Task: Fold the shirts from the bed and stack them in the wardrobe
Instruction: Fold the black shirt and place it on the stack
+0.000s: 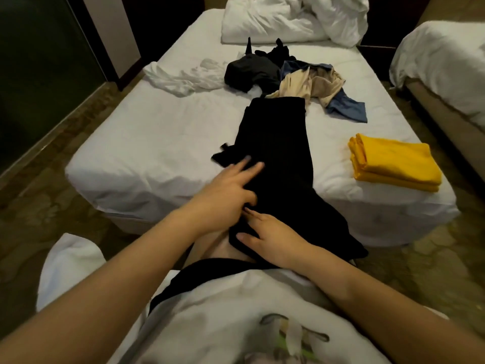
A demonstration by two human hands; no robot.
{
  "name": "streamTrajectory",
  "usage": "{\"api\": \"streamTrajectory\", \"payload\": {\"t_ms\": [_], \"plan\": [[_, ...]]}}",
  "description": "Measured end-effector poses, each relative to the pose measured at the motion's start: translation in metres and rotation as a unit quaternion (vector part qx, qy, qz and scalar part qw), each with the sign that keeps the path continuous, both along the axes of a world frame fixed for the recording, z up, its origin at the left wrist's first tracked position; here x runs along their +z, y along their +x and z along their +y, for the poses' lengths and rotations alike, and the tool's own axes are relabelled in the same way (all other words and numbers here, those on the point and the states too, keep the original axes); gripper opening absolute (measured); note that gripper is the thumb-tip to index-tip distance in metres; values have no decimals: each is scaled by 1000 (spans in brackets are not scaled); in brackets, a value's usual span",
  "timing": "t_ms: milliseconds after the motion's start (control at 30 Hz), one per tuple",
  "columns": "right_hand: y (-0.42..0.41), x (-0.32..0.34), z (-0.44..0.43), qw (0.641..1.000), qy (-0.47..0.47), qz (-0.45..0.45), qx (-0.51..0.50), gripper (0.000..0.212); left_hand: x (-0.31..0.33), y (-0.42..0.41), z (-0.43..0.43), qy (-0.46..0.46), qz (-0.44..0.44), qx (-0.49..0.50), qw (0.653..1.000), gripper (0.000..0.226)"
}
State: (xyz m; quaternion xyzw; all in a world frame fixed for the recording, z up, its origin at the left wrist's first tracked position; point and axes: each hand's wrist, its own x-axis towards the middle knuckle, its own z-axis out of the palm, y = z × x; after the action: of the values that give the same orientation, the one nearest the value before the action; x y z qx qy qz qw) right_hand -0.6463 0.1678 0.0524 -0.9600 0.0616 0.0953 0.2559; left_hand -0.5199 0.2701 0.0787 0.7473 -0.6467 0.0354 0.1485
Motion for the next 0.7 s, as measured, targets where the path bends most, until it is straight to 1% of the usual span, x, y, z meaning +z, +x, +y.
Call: {"api": "streamTrajectory", "payload": {"t_ms": [33,67,133,200,233,267,300,367,433,500,600,700], "plan": [[-1,1,0,1000,9,-4,-5,53,4,-6,-12,13,18,-34,999,39],[-4,2,0,1000,18,0,-14,48,4,-12,-20,29,64,-44,997,52],[-9,5,-3,998,55,15,-39,41,-6,-16,-20,65,198,-29,978,68],[-14,8,-9,996,78,21,-47,37,-18,-14,-9,63,356,-9,932,69],[-15,9,-11,996,78,19,-43,38,-23,-10,-5,63,390,7,919,65],[-16,10,-13,996,77,14,-40,39,-29,-5,-1,71,376,24,923,58],[-15,10,-14,997,73,12,-37,42,-34,-2,2,83,341,34,936,51],[-14,8,-13,997,63,13,-35,49,-45,1,7,100,299,41,948,44],[-12,5,-11,998,56,13,-34,53,-52,2,10,105,300,35,947,40],[-12,4,-11,998,52,8,-28,54,-55,1,12,101,297,23,949,40],[-14,5,-12,999,48,-12,-16,49,-54,-2,16,105,268,5,957,48],[-17,6,-14,999,43,-21,-9,50,-56,-5,21,110,240,-12,964,74]]}}
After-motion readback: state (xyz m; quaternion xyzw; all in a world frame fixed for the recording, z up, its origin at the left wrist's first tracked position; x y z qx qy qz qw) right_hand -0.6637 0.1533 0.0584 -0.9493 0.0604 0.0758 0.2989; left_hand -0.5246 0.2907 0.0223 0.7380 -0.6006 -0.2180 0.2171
